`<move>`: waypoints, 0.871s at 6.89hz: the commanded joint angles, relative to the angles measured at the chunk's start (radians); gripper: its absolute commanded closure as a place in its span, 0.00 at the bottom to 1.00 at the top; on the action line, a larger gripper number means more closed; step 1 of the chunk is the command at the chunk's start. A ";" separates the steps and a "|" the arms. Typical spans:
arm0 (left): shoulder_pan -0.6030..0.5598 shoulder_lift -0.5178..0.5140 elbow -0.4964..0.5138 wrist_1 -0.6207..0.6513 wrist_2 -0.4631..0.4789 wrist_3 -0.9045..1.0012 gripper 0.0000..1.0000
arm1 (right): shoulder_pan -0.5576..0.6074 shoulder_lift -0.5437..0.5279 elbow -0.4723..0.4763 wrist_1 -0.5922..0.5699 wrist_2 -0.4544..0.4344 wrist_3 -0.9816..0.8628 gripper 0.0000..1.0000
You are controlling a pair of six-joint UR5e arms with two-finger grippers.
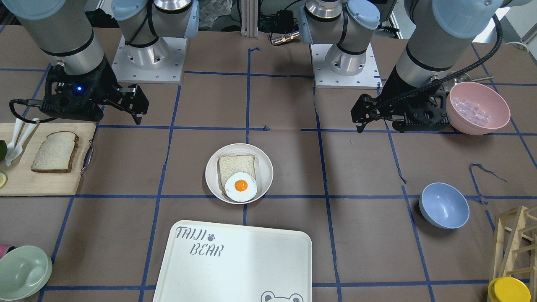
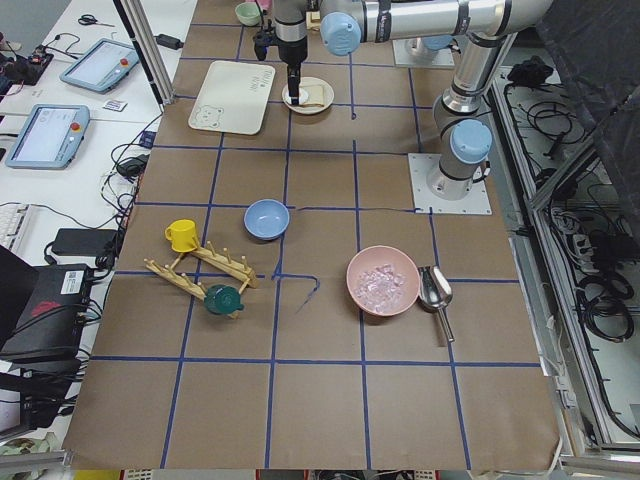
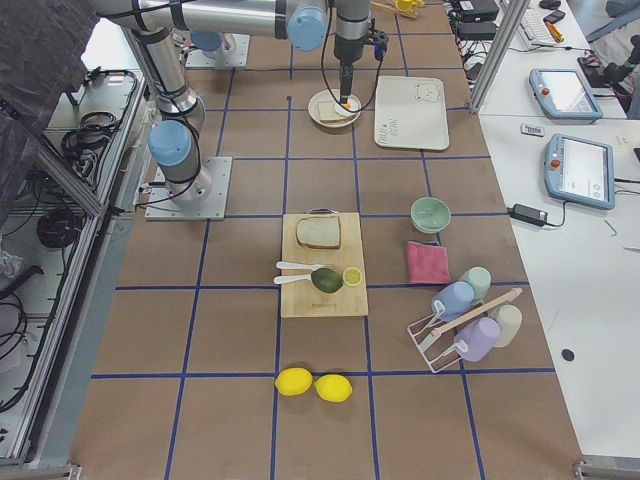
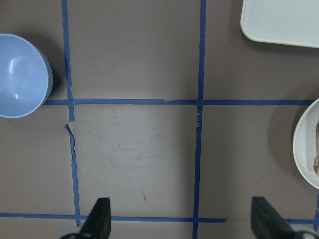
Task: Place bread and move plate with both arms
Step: 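Move the right gripper down to the bread slice on the cutting board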
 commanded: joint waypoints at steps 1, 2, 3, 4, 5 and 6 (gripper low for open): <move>0.000 0.001 -0.002 0.000 0.000 0.000 0.00 | -0.159 0.021 0.162 -0.159 -0.126 -0.104 0.00; 0.000 0.001 -0.002 0.000 0.000 0.000 0.00 | -0.222 0.032 0.262 -0.347 -0.129 -0.200 0.00; 0.000 -0.001 -0.002 -0.001 0.000 0.000 0.00 | -0.265 0.058 0.360 -0.533 -0.132 -0.251 0.00; 0.002 -0.001 -0.002 -0.001 0.000 0.002 0.00 | -0.290 0.128 0.421 -0.635 -0.128 -0.256 0.03; 0.000 -0.001 -0.004 -0.001 0.000 0.000 0.00 | -0.302 0.179 0.431 -0.664 -0.148 -0.271 0.30; 0.000 -0.001 -0.004 -0.001 0.000 0.000 0.00 | -0.315 0.185 0.433 -0.664 -0.184 -0.279 0.36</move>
